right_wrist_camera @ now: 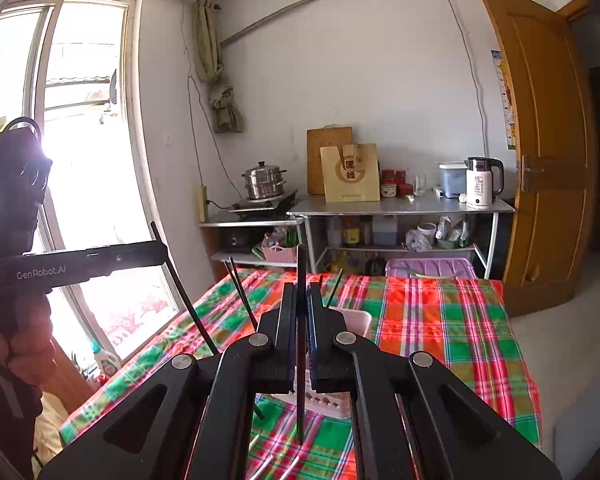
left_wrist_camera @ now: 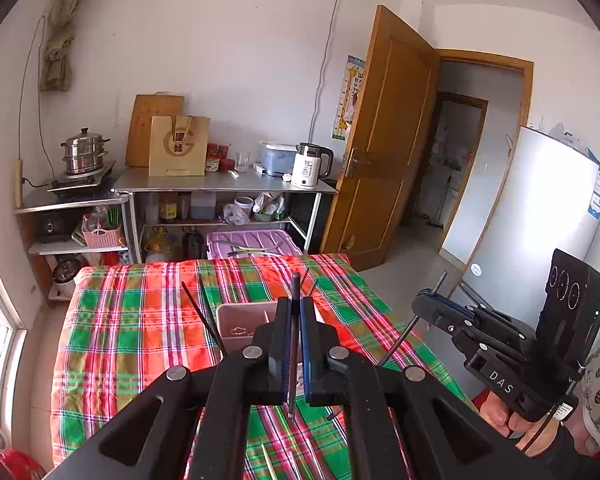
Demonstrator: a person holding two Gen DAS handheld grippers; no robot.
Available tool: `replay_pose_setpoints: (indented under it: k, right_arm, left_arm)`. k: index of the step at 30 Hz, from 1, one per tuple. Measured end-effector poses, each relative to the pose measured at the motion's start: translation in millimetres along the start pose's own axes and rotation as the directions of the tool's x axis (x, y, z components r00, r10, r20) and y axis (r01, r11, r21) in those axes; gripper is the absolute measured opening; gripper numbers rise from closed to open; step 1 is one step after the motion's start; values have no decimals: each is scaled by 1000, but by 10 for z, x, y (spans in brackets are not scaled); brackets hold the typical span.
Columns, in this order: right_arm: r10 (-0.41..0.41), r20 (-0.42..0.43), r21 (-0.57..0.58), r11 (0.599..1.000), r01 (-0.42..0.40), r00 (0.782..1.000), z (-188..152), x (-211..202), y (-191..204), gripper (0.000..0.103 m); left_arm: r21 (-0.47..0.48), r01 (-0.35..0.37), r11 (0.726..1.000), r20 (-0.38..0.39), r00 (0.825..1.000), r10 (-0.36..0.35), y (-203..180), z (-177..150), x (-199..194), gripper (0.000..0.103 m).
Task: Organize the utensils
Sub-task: 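Lift the black chopsticks with both grippers and carry them over the pink basket, then lower the chopsticks into the basket and open both grippers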
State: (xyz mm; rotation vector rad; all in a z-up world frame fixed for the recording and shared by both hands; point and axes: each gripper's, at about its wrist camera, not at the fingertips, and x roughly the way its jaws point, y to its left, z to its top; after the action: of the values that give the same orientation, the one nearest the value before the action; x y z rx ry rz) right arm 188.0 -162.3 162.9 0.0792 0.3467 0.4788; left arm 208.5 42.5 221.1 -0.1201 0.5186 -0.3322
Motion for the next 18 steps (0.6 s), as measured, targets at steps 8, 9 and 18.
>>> replay_pose_setpoints:
  k: [8, 9, 18]
  right_arm:
    - [11, 47, 19, 1000, -12, 999, 273, 270, 52, 4]
    - [11, 52, 19, 1000, -12, 999, 300, 306, 55, 4]
    - [5, 89, 43, 999, -8, 996, 377, 586, -6, 4]
  left_arm:
    - [-1, -50, 999, 16, 999, 50, 195, 365, 132, 4]
    - [-2, -52, 999, 18, 998, 52, 211, 391, 153, 4]
    - [-9, -54, 998, 27, 998, 54, 384, 487, 433, 4]
